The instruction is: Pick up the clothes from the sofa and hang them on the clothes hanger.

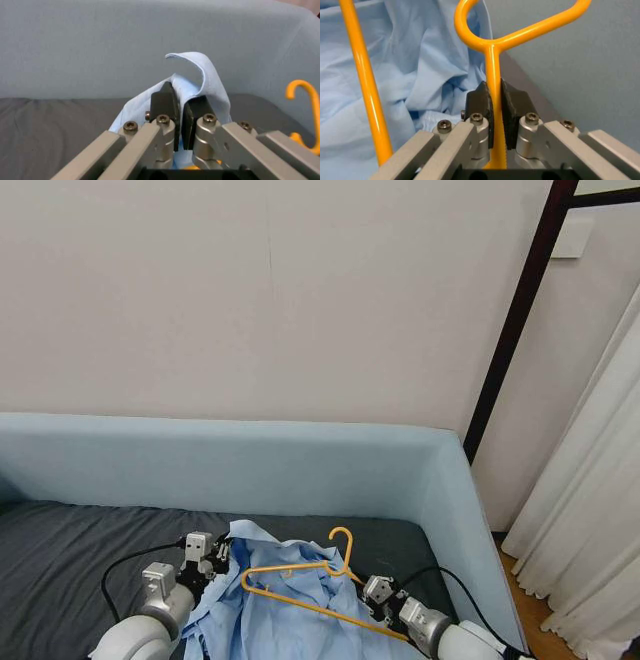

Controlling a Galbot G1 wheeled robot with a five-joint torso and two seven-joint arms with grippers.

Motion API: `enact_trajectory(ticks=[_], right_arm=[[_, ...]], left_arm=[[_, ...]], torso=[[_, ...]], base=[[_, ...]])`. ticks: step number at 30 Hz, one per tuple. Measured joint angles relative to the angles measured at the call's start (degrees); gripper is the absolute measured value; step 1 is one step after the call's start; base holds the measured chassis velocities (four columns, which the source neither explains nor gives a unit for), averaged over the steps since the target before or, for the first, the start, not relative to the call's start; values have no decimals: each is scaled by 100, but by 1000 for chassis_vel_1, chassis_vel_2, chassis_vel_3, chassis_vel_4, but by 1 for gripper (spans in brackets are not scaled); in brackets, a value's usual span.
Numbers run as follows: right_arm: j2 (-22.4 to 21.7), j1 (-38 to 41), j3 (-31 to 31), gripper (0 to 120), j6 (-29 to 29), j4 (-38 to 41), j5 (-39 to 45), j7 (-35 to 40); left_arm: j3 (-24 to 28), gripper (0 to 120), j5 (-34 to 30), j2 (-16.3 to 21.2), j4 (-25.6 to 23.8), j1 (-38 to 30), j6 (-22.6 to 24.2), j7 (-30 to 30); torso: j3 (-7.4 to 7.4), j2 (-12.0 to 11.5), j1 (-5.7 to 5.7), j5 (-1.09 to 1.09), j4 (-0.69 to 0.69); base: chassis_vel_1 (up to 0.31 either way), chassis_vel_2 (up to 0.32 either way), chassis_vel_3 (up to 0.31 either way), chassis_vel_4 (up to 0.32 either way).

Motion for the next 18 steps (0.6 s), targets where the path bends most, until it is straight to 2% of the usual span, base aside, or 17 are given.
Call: enact_trajectory(ticks=[3, 15, 18], right_arm=[[224, 191, -170, 4, -84, -214, 25, 108], [310, 227, 29, 4, -182, -305, 60, 443], [376, 295, 40, 4, -205, -274, 102, 551]], left_arm=[[-79, 0, -4, 18, -100, 107, 13, -14], [31, 0, 42, -56, -305, 241, 62, -34], [210, 0, 86, -133, -411, 214, 127, -75]], torso=[[0, 0, 0, 0, 0], [0, 0, 0, 1, -1], [0, 0, 0, 1, 0]], base=[[0, 0, 0, 0], [0, 0, 0, 0], [0, 0, 0, 0]])
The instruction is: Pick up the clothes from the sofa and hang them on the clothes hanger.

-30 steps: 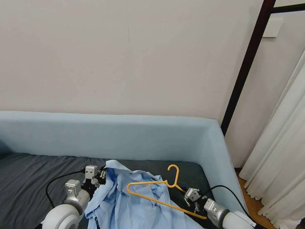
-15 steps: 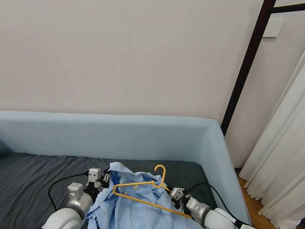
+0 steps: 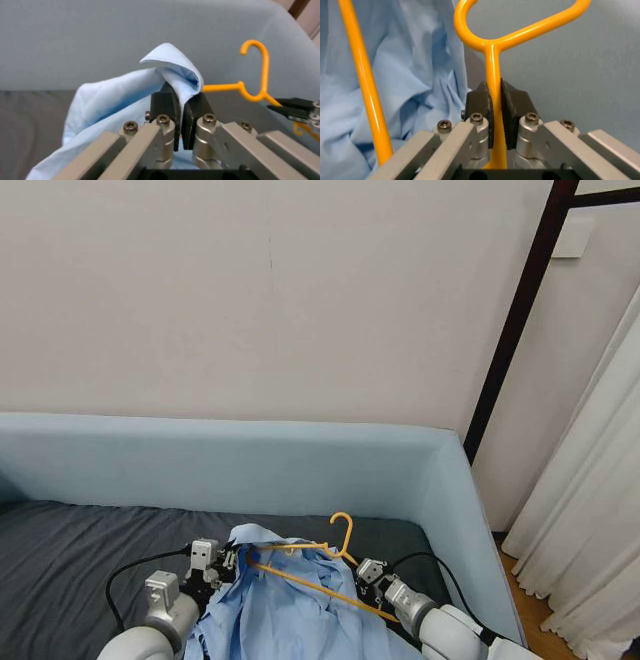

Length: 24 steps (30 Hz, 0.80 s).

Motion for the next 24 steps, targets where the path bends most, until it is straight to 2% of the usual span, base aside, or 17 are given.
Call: enact_trajectory(ticks=[2, 5, 16, 21, 24], right_arm=[[26, 19, -13, 4, -12, 41, 13, 30], [49, 1, -38, 4, -14, 173, 7, 43], [-26, -114, -11, 4, -43, 624, -79, 97], [146, 78, -85, 4, -306, 555, -122, 282], [220, 101, -96, 4, -404, 511, -209, 373]], left_arm=[[147, 0, -1, -36, -18, -108, 16, -43], [580, 0, -95, -58, 43, -571, 61, -169], [715, 0, -341, 327, -4, -856, 175, -307], [846, 0, -379, 385, -174, -1054, 270, -376], [1097, 0, -440, 483, -205, -1398, 344, -439]], torso=[[0, 0, 0, 0, 2], [0, 0, 0, -1, -3], [0, 0, 0, -1, 0], [0, 0, 0, -1, 2], [0, 0, 0, -1, -1]], base=[[0, 0, 0, 0], [0, 0, 0, 0], [0, 0, 0, 0], [0, 0, 0, 0], [0, 0, 0, 0]])
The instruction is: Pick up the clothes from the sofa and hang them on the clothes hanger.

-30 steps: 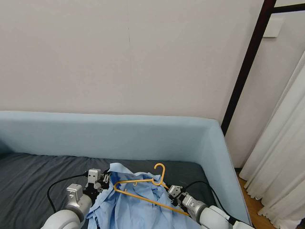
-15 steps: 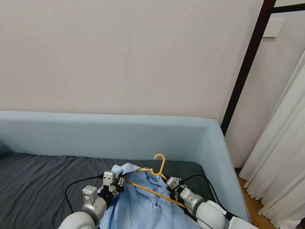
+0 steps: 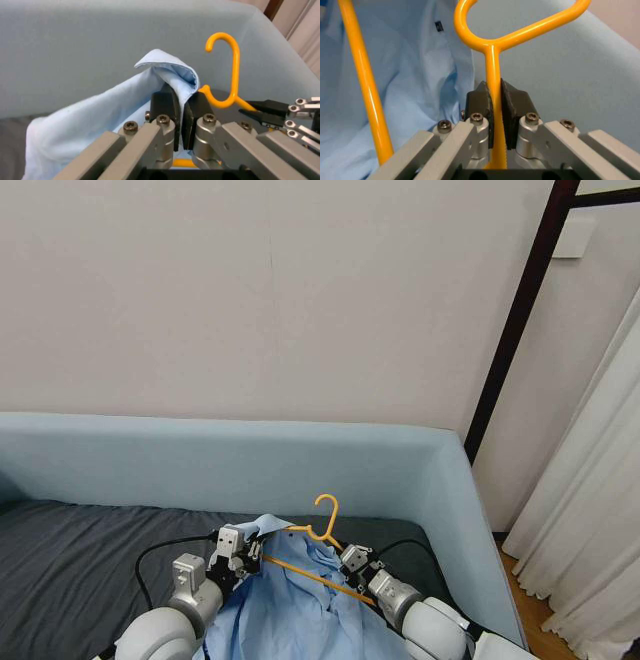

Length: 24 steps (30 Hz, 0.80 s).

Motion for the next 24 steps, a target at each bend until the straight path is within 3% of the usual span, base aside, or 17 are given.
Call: enact_trajectory(ticks=[6, 12, 17, 24], right_arm=[[84, -69, 42, 4, 60, -116, -342, 42], [104, -120, 105, 4, 380, -147, -702, -20], [70, -128, 168, 4, 673, -141, -1050, -119], [18, -193, 207, 4, 851, -143, -1377, -196]], left_arm=[[419, 0, -151, 215, -53, -545, 106, -54], [797, 0, -192, 149, 173, -865, 47, 54], [1470, 0, -136, -338, 609, -1332, -57, 132], [1972, 0, -109, -679, 844, -1806, -71, 74]], torso=[[0, 0, 0, 1, 1], [0, 0, 0, 1, 2], [0, 0, 0, 1, 0], [0, 0, 0, 1, 0]], base=[[0, 0, 0, 0], [0, 0, 0, 0], [0, 0, 0, 0], [0, 0, 0, 0]])
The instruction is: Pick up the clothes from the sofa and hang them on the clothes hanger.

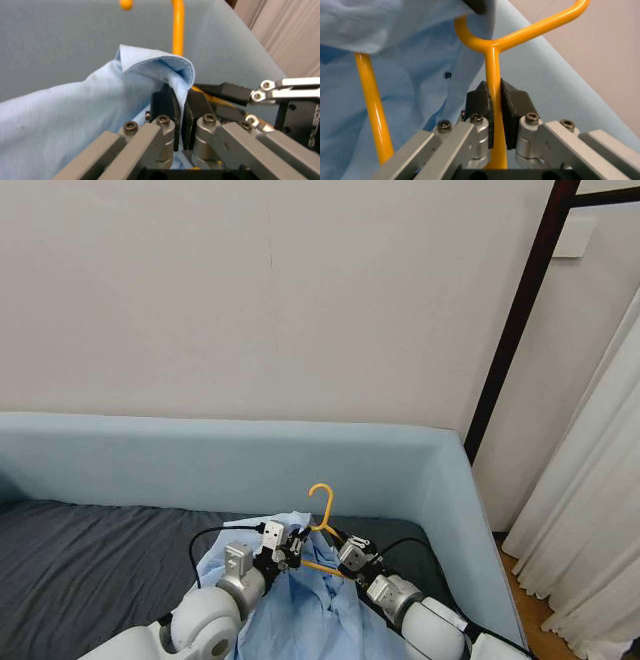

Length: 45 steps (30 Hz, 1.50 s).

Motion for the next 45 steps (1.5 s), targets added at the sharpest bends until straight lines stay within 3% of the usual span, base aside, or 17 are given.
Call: enact_trajectory(ticks=[6, 13, 20, 27, 35, 39, 41, 45], right_arm=[[15, 25, 7, 4, 69, -110, -56, -22], [43, 160, 29, 4, 59, -126, 200, 41], [35, 199, 29, 4, 62, -96, 219, 52], [19, 213, 36, 4, 177, -43, 252, 82], [51, 208, 116, 4, 415, -127, 181, 140], [108, 171, 185, 4, 591, -235, -29, 214], [124, 148, 202, 4, 640, -259, -83, 224], [190, 85, 269, 4, 861, -373, -327, 258]], left_arm=[[130, 0, -146, 51, -127, -242, 16, -22], [-148, 0, -12, 350, -484, 432, 58, 113], [-339, 2, 155, 389, -562, 756, 59, 185], [-1222, 28, 436, 492, -925, 1468, 242, 251], [-1804, 56, 1195, 1027, -1505, 2326, 358, 519], [-2222, 75, 1528, 1312, -1646, 2868, -80, 953], [-2367, 79, 1521, 1383, -1680, 2936, -224, 1076], [-2670, 95, 1029, 1771, -1649, 2713, -742, 1489]], torso=[[0, 0, 0, 0, 0], [-1, 0, 0, -1, 3], [-1, 0, 0, -2, 3], [-1, 0, 0, -1, 1], [-1, 0, 0, -1, 0], [-1, 0, 0, -2, 2], [-1, 1, -1, -1, 2], [-1, 0, 0, 0, -1]], base=[[0, 0, 0, 0], [0, 0, 0, 0], [0, 0, 0, 0], [0, 0, 0, 0], [0, 0, 0, 0], [0, 0, 0, 0], [0, 0, 0, 0], [0, 0, 0, 0]])
